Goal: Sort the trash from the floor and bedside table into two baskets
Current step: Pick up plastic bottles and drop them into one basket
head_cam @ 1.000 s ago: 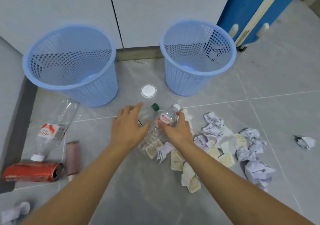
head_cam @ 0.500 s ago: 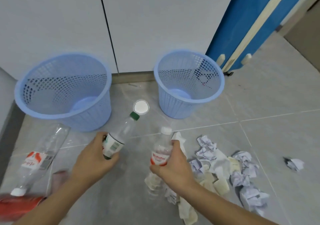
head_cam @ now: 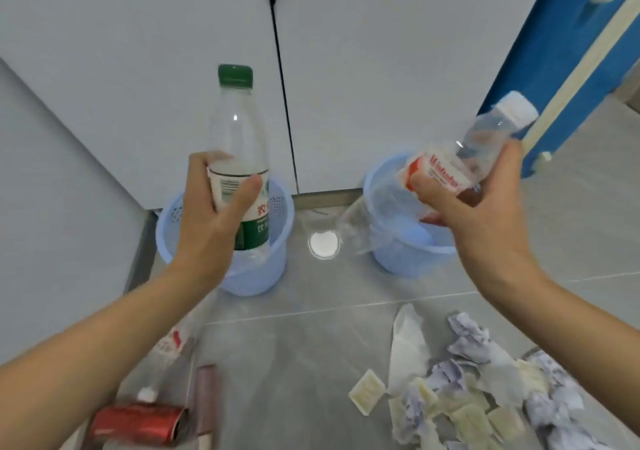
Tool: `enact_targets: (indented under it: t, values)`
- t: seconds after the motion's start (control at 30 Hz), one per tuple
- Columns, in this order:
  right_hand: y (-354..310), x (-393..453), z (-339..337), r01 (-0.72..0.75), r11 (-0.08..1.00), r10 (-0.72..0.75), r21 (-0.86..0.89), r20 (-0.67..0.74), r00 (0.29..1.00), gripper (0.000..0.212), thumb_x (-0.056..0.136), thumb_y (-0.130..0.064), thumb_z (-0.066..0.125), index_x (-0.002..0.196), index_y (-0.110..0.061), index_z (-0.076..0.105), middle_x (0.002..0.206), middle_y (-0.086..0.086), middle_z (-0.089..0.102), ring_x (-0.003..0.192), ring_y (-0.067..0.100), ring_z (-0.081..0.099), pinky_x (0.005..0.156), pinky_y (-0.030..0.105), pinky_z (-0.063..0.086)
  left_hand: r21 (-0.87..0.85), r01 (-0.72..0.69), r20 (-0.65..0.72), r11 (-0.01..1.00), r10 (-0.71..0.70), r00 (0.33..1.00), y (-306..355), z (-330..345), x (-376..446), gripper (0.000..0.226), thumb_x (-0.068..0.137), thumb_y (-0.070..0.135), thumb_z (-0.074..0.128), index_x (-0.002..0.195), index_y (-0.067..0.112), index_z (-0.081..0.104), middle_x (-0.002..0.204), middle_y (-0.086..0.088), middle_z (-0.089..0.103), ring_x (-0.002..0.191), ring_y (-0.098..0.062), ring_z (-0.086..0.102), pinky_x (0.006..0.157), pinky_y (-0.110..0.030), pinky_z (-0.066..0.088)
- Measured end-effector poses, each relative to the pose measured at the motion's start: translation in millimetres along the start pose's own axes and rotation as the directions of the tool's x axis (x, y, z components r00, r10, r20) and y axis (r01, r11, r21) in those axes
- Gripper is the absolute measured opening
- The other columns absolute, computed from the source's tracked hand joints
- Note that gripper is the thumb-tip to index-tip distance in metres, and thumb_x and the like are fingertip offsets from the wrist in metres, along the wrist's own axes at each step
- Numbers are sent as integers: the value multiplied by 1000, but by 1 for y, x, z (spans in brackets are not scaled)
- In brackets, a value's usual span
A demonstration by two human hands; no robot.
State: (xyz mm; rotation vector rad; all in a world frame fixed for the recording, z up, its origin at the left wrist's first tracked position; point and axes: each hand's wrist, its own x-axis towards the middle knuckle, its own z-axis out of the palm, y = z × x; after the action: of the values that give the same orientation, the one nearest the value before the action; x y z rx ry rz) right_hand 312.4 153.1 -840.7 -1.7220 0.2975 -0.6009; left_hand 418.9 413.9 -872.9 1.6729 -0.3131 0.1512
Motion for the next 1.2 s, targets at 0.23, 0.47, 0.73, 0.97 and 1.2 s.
enact_targets:
  t: [0.23, 0.47, 0.73, 0.97, 1.2]
  values:
    - [7, 17, 194, 84, 994, -65, -63, 261, 963, 61, 81, -47, 82, 124, -35, 40, 114, -9, 69, 103, 12, 71, 89, 46, 60, 213, 264, -209, 941, -220, 953, -54, -110, 32, 56, 73, 25, 85, 115, 22, 48, 107, 3, 64, 99, -14, 67, 93, -46, 58]
    - [86, 18, 265, 326, 745, -45, -581, 444, 895, 56, 75, -56, 74, 114, -27, 45, 97, -8, 52, 104, 26, 53, 87, 41, 37, 451, 303, -150, 839, -264, 953, -100, -125, 35, 64, 70, 35, 86, 119, 26, 45, 106, 5, 63, 97, -16, 65, 68, -23, 46]
    - [122, 29, 258, 406, 540, 22, -737, 495, 869, 52, 77, -61, 70, 112, -23, 68, 131, -2, 45, 128, 23, 35, 100, 41, 27, 874, 230, -102, 428, -302, 948, -127, -112, 33, 65, 63, 66, 78, 116, 31, 63, 135, 3, 48, 134, -25, 33, 105, -48, 30]
    - [120, 20, 240, 361, 611, 105, -705, 524, 845, 55, 84, -55, 72, 126, -20, 70, 150, 4, 42, 145, 26, 28, 114, 48, 29, 864, 248, -80, 438, -367, 927, -128, -112, 16, 77, 71, 61, 77, 135, 26, 55, 158, -6, 26, 147, -29, 22, 115, -53, 26]
    - [109, -100, 189, 318, 861, -168, -397, 367, 915, 19, 85, -20, 66, 103, -18, 59, 101, -1, 57, 91, 20, 59, 78, 40, 52, 693, 114, -116, 712, -46, 992, -108, -169, -82, 13, 93, 21, 59, 102, 18, 50, 92, -1, 57, 83, -22, 54, 72, -42, 48]
